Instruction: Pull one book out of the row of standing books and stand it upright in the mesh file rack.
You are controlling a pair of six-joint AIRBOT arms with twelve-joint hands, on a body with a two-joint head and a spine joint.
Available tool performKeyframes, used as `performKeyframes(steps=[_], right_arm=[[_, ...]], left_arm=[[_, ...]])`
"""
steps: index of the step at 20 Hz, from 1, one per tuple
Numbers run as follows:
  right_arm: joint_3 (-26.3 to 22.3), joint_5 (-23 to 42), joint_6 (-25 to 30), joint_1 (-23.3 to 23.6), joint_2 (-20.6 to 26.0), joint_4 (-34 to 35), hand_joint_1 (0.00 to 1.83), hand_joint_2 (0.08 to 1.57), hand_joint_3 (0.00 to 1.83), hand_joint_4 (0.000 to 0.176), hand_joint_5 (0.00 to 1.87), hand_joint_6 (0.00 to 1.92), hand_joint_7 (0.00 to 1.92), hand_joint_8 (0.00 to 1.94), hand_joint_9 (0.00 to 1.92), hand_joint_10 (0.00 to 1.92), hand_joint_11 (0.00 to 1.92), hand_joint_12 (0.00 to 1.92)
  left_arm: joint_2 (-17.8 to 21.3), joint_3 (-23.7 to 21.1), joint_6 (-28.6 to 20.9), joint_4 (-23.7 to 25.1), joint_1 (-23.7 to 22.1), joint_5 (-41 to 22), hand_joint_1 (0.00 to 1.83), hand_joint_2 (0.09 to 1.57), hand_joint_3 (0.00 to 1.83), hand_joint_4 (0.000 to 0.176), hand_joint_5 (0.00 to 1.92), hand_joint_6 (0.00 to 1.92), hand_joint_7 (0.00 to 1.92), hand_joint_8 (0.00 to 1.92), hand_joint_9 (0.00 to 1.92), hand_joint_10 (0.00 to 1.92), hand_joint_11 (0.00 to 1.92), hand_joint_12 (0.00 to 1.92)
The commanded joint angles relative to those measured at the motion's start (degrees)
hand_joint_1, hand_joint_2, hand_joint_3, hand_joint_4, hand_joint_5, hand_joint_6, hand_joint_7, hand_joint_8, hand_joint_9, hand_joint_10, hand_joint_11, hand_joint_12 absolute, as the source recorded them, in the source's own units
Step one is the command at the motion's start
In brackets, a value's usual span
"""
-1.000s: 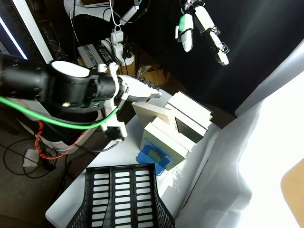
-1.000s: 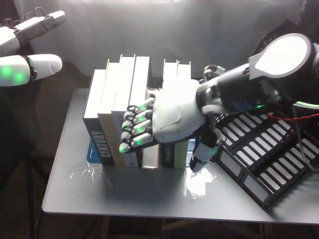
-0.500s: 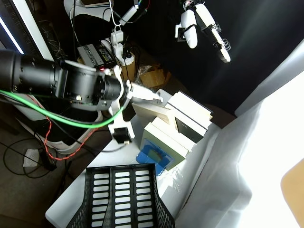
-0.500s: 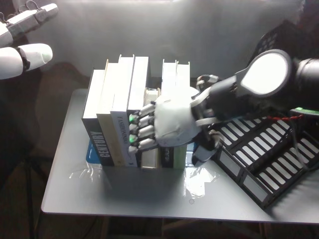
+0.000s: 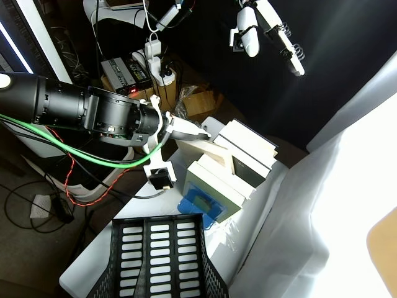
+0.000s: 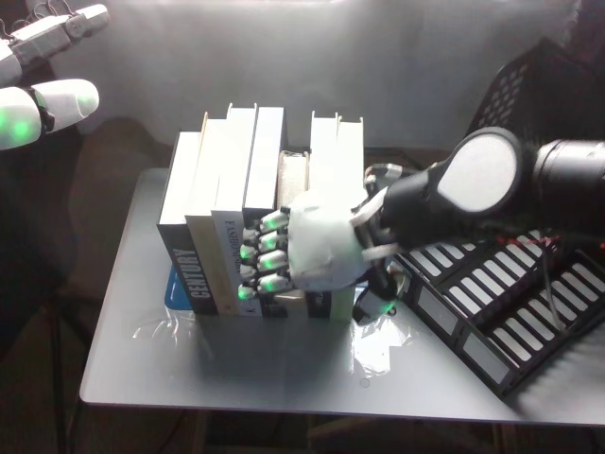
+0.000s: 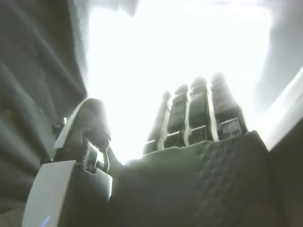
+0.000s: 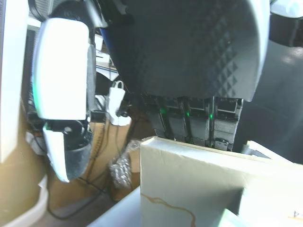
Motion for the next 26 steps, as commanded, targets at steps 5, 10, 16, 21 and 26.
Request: performKeyframes(steps=[5, 10, 16, 21, 26], right_arm=[[1.73, -3.6, 2.19, -2.78, -1.49, -5.44, 1.23, 1.16, 0.0, 0.0, 0.67, 0.26, 0.74, 0.09, 0.68, 0.33, 0.17, 1.44], [2.59, -3.93, 4.74, -3.23, -2.33, -9.58, 1.37, 1.13, 0.0, 0.0, 0.84, 1.27, 1.06, 0.89, 0.85, 1.21, 0.42, 1.67], [2.77, -3.96, 4.88, -3.24, -2.45, -9.68, 1.35, 1.16, 0.01, 0.0, 0.74, 1.36, 0.98, 1.07, 0.79, 1.3, 0.38, 1.77], [2.97, -3.96, 5.2, -3.31, -2.52, -9.7, 1.37, 1.14, 0.0, 0.0, 0.84, 1.14, 1.0, 1.11, 0.83, 1.31, 0.52, 1.83], [2.96, -3.94, 5.38, -3.42, -2.52, -9.71, 1.36, 1.15, 0.02, 0.0, 0.79, 1.28, 0.97, 1.16, 0.82, 1.29, 0.51, 1.8]], left_arm=[[1.03, 0.24, -0.31, -2.11, -0.23, -7.12, 0.57, 1.37, 0.0, 0.0, 0.09, 0.01, 0.0, 0.0, 0.0, 0.0, 0.0, 0.0], [1.01, 0.28, -0.31, -2.1, -0.23, -7.14, 0.6, 1.32, 0.0, 0.007, 0.08, 0.01, 0.0, 0.0, 0.0, 0.0, 0.0, 0.0], [1.0, 0.28, -0.31, -2.11, -0.24, -7.39, 0.57, 1.33, 0.0, 0.007, 0.06, 0.0, 0.0, 0.0, 0.0, 0.0, 0.0, 0.0], [0.95, 0.28, -0.31, -2.1, -0.26, -7.41, 0.59, 1.32, 0.0, 0.018, 0.07, 0.01, 0.0, 0.0, 0.0, 0.0, 0.0, 0.0], [0.88, 0.25, -0.31, -2.1, -0.35, -7.45, 0.55, 1.33, 0.0, 0.014, 0.06, 0.01, 0.0, 0.0, 0.0, 0.0, 0.0, 0.0]])
